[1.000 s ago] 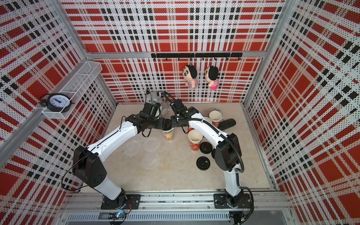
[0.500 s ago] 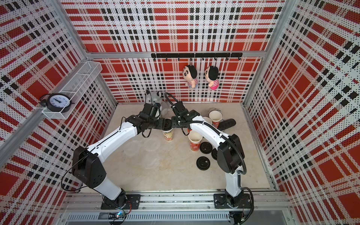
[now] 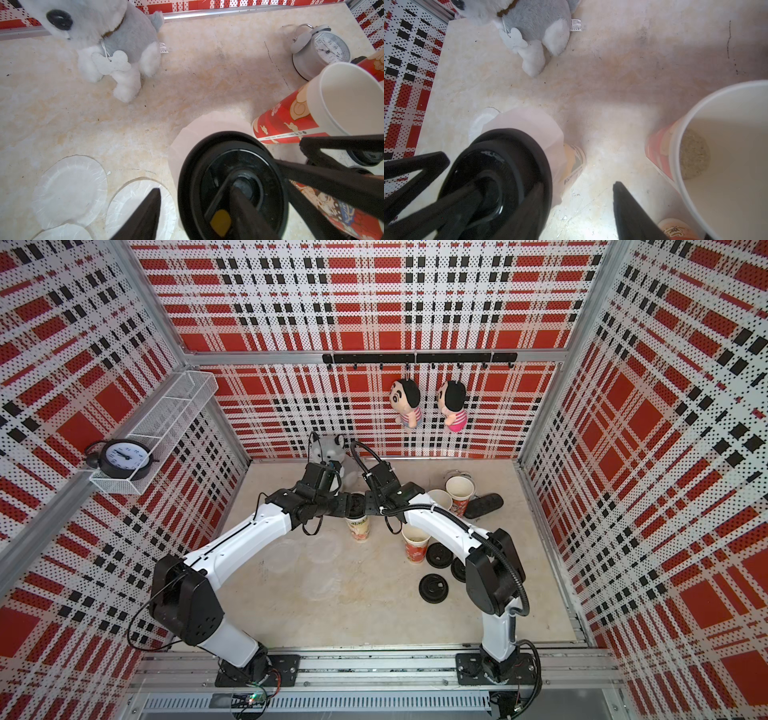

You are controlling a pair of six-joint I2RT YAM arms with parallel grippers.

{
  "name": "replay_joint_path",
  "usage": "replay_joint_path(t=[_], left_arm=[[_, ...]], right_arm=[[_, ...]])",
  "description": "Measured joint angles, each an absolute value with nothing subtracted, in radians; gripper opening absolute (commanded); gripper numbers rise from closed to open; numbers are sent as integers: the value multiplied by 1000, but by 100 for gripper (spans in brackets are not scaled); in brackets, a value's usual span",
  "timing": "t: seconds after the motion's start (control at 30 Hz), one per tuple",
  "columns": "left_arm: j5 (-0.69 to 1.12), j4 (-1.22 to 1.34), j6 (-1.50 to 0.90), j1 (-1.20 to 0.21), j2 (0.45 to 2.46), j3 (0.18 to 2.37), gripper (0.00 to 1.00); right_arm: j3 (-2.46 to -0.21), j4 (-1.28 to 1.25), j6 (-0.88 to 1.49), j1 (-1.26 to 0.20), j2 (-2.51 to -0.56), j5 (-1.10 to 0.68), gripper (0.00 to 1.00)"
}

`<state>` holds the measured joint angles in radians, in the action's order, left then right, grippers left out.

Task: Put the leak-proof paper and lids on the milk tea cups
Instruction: Secure the cup lid on the cup.

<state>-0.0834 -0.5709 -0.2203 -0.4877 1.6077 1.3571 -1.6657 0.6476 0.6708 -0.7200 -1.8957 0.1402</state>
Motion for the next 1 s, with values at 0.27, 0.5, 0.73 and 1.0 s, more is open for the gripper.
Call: replay_joint_path(t=[0.27,0.5,0.73,1.0], left_arm=[[-76,-556,-221,-483,1600,1343,56],[-69,-556,-220,-475,1595,1338,56],[-67,-549,-221,-467,1592,1335,56],[-48,-546,-221,-471,1594,1333,56]], right_arm=[[-1703,677,672,-728,-1903,161,57],[-1836,807,640,-731,-1956,152,57],[-1935,887,613,-731,-1984,127,57],[-1947,878,608,-737,-1983,81,57]])
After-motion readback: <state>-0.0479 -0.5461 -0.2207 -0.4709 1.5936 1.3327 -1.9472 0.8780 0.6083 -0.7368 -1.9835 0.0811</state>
